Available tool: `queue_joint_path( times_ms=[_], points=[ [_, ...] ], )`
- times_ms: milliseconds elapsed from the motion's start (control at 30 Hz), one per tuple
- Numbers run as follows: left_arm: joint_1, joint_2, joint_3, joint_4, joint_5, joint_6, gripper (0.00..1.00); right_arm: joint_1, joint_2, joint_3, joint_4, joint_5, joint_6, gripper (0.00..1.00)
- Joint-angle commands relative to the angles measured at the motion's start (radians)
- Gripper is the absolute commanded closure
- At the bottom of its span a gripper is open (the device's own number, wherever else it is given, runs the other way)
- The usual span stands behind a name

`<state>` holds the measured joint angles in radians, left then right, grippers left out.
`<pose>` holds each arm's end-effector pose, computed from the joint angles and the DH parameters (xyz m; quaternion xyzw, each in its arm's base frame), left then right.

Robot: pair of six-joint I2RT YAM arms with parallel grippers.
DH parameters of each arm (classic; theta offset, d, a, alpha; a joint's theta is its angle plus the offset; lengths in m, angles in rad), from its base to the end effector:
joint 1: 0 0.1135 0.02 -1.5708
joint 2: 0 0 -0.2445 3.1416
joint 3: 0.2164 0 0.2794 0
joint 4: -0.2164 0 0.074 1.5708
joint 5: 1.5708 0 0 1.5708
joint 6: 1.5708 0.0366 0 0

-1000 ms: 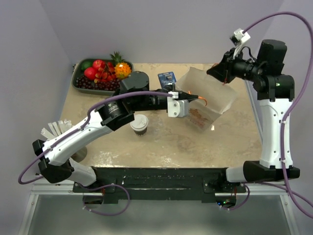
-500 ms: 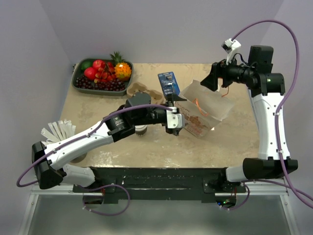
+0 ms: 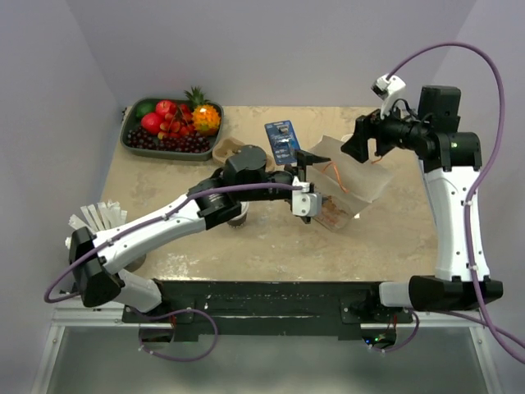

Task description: Pack the takeout coffee

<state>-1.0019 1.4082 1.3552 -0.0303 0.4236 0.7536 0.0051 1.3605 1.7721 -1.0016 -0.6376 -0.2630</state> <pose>0.1829 -0.3140 0.3913 0.6444 0.3502 -0.2355 0.6377 0.2809 0.0232 0.4592 -0.2582 0.8105 0.2167 0.4791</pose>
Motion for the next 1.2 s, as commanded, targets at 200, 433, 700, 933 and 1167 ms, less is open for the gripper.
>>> queue_joint_path(
  times_ms=[200,433,700,933,1167],
  points=[
    [-0.012,0.204,0.171,0.144,-0.003,-0.025,0.31,-0.002,-0.126,-0.037,-0.046,0.228,-0.082,0.32],
    [-0.012,0.146,0.222,0.032,0.05,-0.06,1.0,-0.002,-0.092,0.012,-0.087,0.178,-0.111,1.0],
    [-0.029,0.06,0.295,-0.074,-0.009,-0.099,1.0,-0.002,-0.077,0.197,0.0,0.092,-0.093,1.0],
    [-0.033,0.038,0.363,-0.131,-0.031,-0.123,1.0,-0.004,-0.061,0.325,0.055,0.049,-0.053,1.0],
    [-0.049,0.054,0.397,-0.138,-0.04,-0.12,1.0,-0.002,-0.06,0.326,0.083,0.033,-0.021,1.0]
  ],
)
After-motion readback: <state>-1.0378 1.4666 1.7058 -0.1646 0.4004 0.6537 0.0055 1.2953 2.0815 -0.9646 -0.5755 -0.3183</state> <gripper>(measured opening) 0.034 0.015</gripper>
